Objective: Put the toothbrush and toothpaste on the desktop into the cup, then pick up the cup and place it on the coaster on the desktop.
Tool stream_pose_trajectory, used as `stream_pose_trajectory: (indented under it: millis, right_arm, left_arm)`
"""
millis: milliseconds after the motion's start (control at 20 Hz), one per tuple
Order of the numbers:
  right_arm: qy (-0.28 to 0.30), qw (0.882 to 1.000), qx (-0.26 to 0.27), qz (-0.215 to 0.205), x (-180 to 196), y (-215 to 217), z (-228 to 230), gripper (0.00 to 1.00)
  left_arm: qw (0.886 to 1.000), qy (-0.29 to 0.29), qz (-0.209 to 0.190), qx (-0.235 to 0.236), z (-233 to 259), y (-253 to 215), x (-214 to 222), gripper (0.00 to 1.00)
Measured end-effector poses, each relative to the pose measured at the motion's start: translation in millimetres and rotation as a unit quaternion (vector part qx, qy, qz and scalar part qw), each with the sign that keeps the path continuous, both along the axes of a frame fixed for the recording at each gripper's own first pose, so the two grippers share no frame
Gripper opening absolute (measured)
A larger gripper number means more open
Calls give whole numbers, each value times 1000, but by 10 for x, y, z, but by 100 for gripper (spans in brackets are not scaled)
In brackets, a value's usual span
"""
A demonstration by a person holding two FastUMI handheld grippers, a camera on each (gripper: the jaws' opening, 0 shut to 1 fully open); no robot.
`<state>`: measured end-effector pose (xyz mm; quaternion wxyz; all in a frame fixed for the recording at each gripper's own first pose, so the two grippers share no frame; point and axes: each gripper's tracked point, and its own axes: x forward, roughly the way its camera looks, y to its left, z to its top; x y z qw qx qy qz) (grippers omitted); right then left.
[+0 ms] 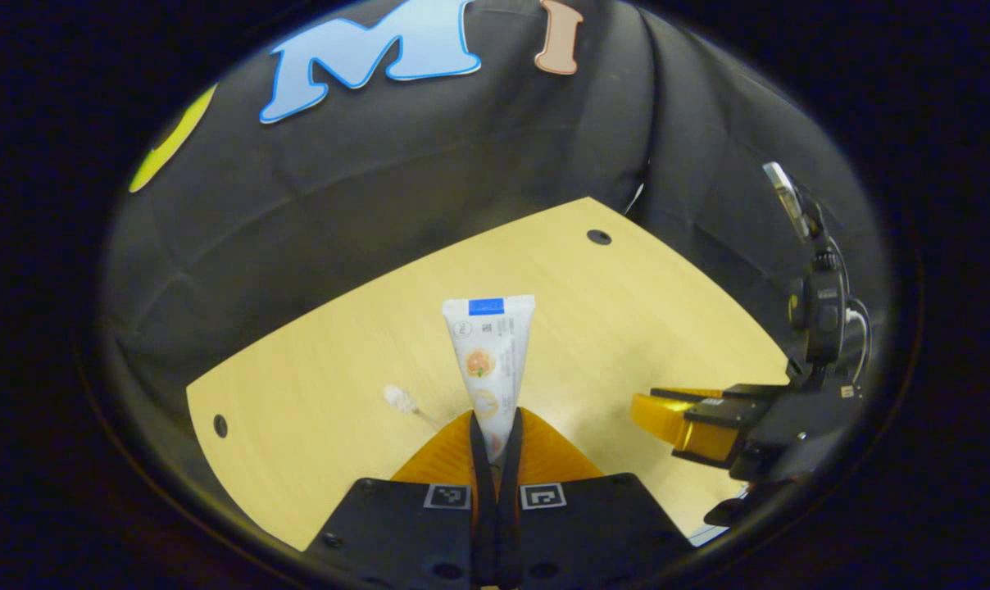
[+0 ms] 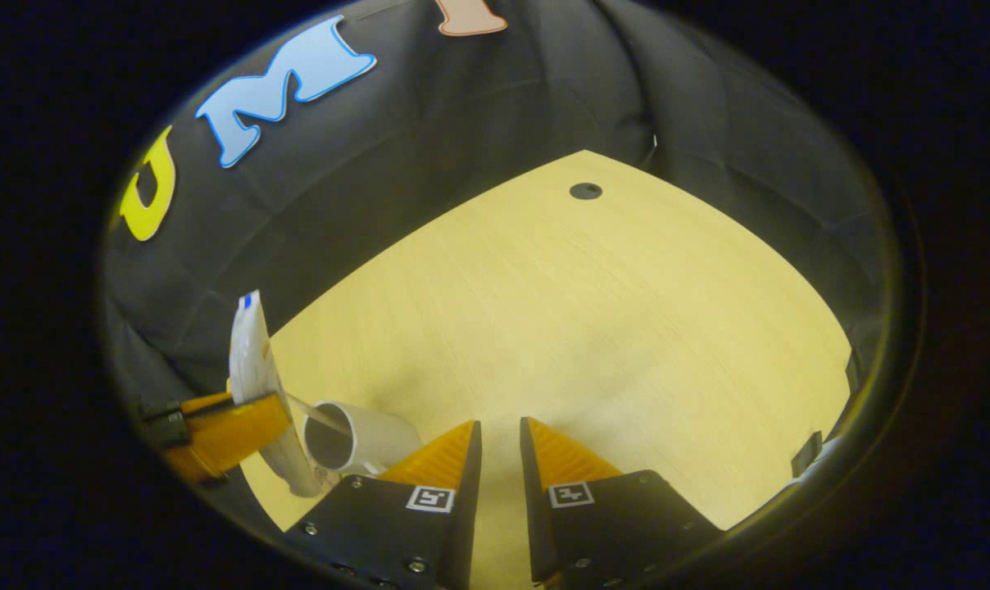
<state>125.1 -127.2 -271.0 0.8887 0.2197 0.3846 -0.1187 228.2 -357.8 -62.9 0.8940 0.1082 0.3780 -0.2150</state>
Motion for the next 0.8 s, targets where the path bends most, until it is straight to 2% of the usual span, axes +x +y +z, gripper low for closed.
stream_pose_trajectory:
  millis: [150,200,250,300,500,650,800]
  right_arm:
    - [7,1000,10,-9,-74,-30,-133,27]
    - [10,1000,13,-12,-104,-35,-171,22]
    - [13,1000,16,-15,-139,-35,-204,27]
    - [15,999,20,-19,-167,-29,-235,27]
    - [22,999,33,-35,-304,-57,-330,27]
    - [29,998,40,-47,-396,-124,-389,27]
    - [35,997,42,-57,-432,-192,-505,27]
  left_arm:
    - [999,-24,-19,-13,108,-98,226,8]
    - [999,-30,-23,-15,99,-134,282,7]
    - [999,-33,-27,-22,97,-166,329,7]
    - [998,-36,-29,-35,78,-211,359,7]
    - [995,-41,-13,-94,15,-262,506,8]
    - [996,-35,6,-85,-108,-139,541,7]
    - [995,-49,-1,-88,-136,-132,507,8]
